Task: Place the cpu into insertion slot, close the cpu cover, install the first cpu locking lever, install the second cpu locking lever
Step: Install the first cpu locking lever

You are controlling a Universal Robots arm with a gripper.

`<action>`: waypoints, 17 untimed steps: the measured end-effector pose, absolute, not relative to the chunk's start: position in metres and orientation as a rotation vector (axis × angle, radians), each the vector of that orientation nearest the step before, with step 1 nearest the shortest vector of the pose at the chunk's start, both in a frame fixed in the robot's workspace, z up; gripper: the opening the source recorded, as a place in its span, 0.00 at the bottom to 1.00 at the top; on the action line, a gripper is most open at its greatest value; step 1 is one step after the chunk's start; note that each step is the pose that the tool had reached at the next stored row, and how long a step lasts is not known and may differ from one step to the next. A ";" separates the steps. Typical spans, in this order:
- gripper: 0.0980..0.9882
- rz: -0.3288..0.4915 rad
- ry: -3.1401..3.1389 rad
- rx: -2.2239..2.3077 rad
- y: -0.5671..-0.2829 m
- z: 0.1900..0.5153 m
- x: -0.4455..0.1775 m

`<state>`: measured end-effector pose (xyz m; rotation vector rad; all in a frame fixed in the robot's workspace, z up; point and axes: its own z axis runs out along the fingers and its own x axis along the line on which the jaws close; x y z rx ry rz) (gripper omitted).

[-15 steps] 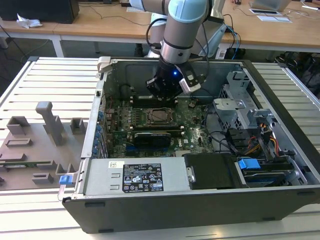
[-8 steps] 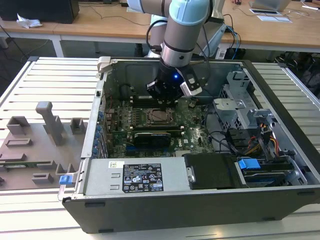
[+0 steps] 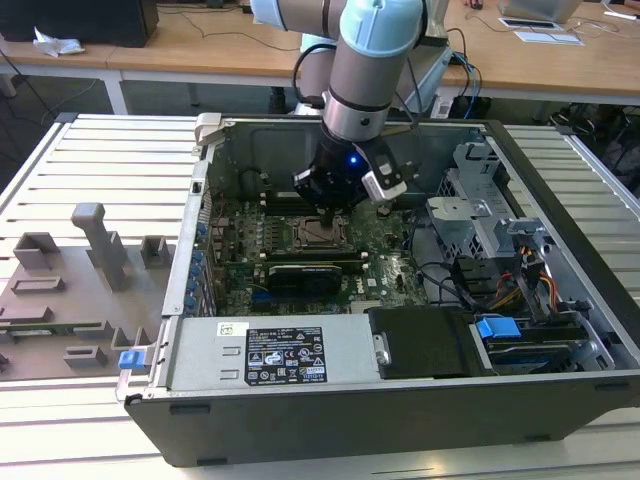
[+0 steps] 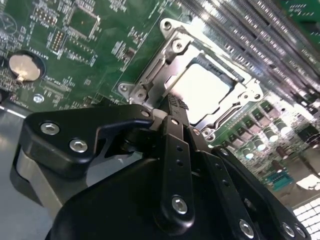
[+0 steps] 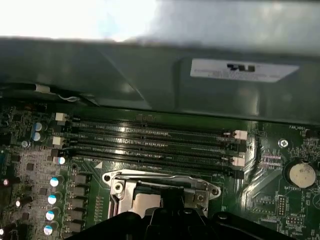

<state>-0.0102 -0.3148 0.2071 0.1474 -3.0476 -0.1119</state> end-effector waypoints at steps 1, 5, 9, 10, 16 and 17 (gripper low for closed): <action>0.01 -0.112 -3.048 0.147 -0.316 0.207 -0.010; 0.01 -0.112 -3.048 0.147 -0.321 0.207 -0.010; 0.01 -0.112 -3.048 0.147 -0.324 0.207 -0.010; 0.01 -0.112 -3.048 0.147 -0.325 0.207 -0.010; 0.01 -0.111 -3.048 0.147 -0.325 0.208 -0.010; 0.01 -0.111 -3.048 0.147 -0.325 0.208 -0.010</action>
